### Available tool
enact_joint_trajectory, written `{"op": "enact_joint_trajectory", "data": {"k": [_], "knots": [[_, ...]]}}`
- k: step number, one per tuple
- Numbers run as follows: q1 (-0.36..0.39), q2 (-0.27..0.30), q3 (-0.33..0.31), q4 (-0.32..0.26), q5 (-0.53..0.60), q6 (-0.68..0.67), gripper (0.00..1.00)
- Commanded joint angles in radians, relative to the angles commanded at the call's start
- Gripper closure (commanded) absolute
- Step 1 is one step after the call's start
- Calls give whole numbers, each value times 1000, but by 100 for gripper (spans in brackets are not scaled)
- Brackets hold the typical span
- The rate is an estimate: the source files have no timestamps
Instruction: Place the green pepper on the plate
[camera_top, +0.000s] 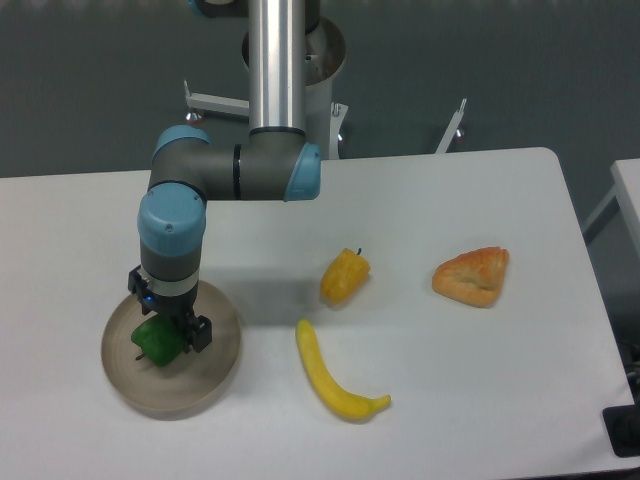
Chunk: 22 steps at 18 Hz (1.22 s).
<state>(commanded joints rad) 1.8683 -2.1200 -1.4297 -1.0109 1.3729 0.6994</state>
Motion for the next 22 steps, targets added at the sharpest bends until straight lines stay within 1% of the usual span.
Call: {"op": "enact_joint_trajectory", "data": {"k": [4, 6, 8, 9, 11, 15, 18, 20, 22], "knots": [[74, 35, 0, -6, 5, 15, 0], [119, 38, 11, -8, 9, 43, 0], [181, 40, 18, -8, 14, 110, 0], [199, 38, 21, -6, 14, 142, 0], [283, 37, 38, -6, 14, 213, 0], [365, 25, 78, -8, 57, 322, 0], [399, 5, 101, -8, 121, 409, 0], [419, -4, 135, -11, 141, 443, 0], [431, -6, 149, -15, 144, 460, 0]]}}
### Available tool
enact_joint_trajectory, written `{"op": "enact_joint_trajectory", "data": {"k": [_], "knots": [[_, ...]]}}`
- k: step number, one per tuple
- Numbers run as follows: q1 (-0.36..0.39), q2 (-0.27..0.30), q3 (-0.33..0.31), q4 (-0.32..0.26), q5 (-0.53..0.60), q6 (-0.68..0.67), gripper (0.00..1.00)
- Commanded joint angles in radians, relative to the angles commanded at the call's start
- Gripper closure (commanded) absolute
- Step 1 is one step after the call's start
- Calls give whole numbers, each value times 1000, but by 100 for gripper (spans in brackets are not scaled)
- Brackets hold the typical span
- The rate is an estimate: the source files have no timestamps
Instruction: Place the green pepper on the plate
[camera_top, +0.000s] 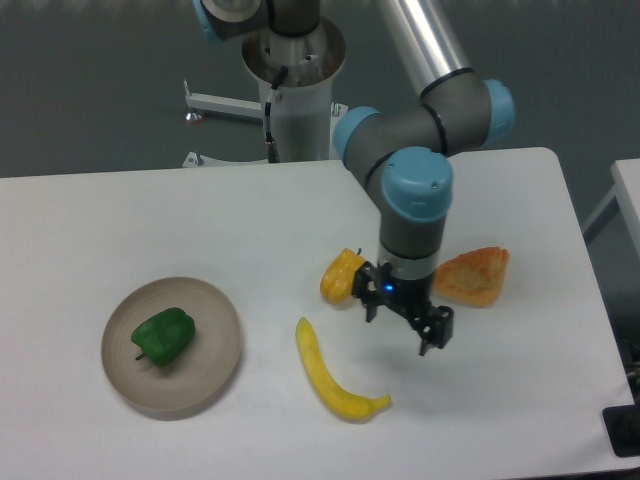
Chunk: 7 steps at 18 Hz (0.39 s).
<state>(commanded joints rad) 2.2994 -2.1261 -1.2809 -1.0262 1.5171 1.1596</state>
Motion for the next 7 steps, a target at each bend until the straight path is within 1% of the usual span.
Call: {"op": "enact_joint_trajectory", "data": {"k": [2, 5, 7], "knots": [[0, -15, 23, 0, 3, 5, 0], [0, -21, 32, 2, 11, 3, 0], [0, -23, 38, 0, 37, 9, 0]]}}
